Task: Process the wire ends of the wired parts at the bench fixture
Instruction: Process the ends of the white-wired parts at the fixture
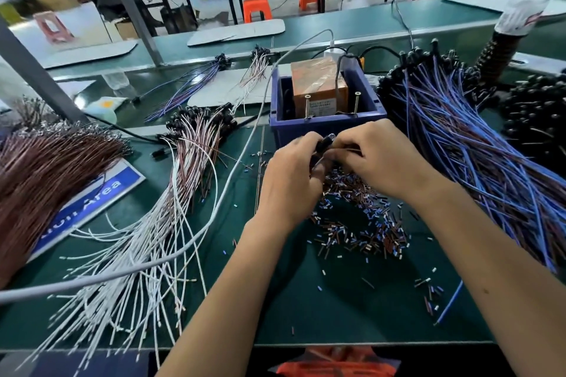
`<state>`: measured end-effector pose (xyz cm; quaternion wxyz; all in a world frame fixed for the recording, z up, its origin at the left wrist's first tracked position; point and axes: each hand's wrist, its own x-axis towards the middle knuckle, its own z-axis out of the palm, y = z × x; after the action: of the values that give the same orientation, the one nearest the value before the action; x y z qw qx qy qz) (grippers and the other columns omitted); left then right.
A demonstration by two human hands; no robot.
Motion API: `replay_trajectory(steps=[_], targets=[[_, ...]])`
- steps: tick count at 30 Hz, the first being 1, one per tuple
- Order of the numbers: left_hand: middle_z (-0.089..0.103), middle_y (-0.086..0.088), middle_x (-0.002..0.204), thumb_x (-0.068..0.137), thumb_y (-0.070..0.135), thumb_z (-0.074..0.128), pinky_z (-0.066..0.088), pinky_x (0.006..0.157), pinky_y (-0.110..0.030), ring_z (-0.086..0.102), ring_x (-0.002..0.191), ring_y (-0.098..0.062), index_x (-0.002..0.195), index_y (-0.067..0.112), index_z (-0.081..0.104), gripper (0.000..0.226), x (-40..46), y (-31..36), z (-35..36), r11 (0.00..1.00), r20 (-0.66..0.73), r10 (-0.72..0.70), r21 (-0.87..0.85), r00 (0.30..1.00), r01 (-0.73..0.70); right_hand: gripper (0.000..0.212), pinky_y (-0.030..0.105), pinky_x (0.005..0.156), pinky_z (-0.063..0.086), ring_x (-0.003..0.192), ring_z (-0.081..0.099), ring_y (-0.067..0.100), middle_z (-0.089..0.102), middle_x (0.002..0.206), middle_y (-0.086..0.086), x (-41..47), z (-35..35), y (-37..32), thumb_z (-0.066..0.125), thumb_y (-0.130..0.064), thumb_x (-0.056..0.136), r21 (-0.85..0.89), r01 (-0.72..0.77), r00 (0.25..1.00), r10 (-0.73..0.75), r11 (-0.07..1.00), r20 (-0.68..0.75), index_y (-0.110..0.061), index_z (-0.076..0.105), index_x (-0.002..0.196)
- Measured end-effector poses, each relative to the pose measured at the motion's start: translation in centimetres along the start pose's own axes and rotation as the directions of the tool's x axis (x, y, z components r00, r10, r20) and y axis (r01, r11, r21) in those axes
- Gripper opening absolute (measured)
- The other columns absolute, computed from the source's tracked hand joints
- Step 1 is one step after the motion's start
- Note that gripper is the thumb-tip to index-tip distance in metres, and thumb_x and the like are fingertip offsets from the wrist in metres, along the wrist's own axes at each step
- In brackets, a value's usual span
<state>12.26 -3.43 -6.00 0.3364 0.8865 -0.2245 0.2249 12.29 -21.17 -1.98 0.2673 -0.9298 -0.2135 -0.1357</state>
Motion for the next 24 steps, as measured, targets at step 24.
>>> replay_trajectory(steps=[24], targets=[[0.072, 0.01, 0.074, 0.088, 0.016, 0.08, 0.051, 0.069, -0.023, 0.065, 0.07, -0.005, 0.081, 0.018, 0.076, 0.008, -1.7, -3.0, 1.3, 0.895, 0.087, -0.232, -0.371, 0.969, 0.248, 0.011, 0.011, 0.07, 0.044, 0.077, 0.063, -0.002, 0.068, 0.08, -0.012, -2.7, 2.1, 4.7, 0.067, -0.02, 0.1, 0.276, -0.173, 0.982, 0.186, 0.945, -0.021, -0.024, 0.07, 0.09]])
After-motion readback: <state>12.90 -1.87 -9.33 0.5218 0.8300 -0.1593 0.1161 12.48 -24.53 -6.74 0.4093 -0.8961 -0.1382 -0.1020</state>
